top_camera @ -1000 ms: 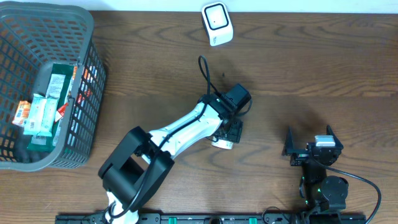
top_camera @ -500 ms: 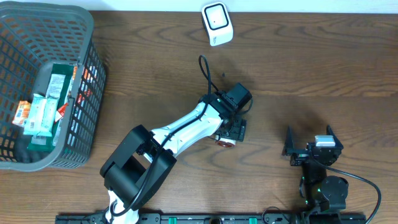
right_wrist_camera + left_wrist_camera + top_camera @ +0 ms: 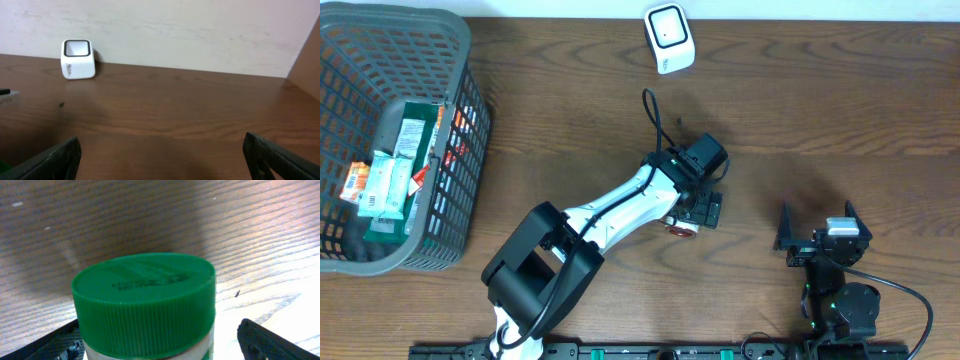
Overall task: Scan the item barcode
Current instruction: 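Carry the jar to the table center and set it down upright, then move the left gripper back into the basket toward the white wipes pack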
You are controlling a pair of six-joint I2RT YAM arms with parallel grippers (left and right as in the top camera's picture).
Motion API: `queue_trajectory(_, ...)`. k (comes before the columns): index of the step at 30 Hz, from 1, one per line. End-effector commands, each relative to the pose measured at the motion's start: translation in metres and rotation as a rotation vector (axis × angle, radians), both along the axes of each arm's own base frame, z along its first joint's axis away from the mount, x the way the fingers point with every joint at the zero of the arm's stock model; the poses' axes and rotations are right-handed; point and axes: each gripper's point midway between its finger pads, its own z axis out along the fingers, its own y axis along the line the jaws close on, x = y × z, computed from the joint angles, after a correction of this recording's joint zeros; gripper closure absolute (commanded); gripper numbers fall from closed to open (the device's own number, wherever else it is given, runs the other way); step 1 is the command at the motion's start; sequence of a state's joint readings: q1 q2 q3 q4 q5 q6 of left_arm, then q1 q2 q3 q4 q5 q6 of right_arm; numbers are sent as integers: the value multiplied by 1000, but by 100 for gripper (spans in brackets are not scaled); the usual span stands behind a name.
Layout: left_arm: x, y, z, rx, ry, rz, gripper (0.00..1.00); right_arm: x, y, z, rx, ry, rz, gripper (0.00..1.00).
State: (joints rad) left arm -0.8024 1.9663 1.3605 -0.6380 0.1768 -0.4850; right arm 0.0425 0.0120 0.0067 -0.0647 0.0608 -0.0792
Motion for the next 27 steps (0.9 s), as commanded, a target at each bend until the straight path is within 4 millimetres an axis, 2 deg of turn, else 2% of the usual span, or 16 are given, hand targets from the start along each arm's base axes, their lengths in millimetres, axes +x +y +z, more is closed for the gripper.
queue_trajectory(1, 13, -7, 35, -44, -88, -13, 4, 0, -2, 0, 14, -2, -14, 1)
queue_trajectory(6, 22, 1, 42, -3, -156, -17, 4, 0, -2, 0, 14, -1, -14, 1)
queue_trajectory(11, 32, 9, 62, 18, -243, -27, 4, 0, -2, 0, 14, -2, -14, 1)
queue_trajectory(14, 45, 22, 91, 28, -327, 16, 4, 0, -2, 0, 15, -2, -14, 1)
queue_trajectory(17, 60, 46, 134, 44, -394, 47, 4, 0, -2, 0, 14, -1, -14, 1)
queue_trajectory(20, 79, 98, 185, 118, -443, 135, 4, 0, -2, 0, 14, -2, -14, 1)
queue_trajectory(22, 91, 148, 222, 185, -480, 233, 4, 0, -2, 0, 14, -2, -14, 1)
queue_trajectory(23, 94, 166, 235, 203, -490, 278, 4, 0, -2, 0, 14, -1, -14, 1)
queue_trajectory(24, 99, 211, 264, 220, -515, 389, 4, 0, -2, 0, 14, -2, -14, 1)
queue_trajectory(27, 99, 279, 298, 228, -565, 572, 4, 0, -2, 0, 14, -2, -14, 1)
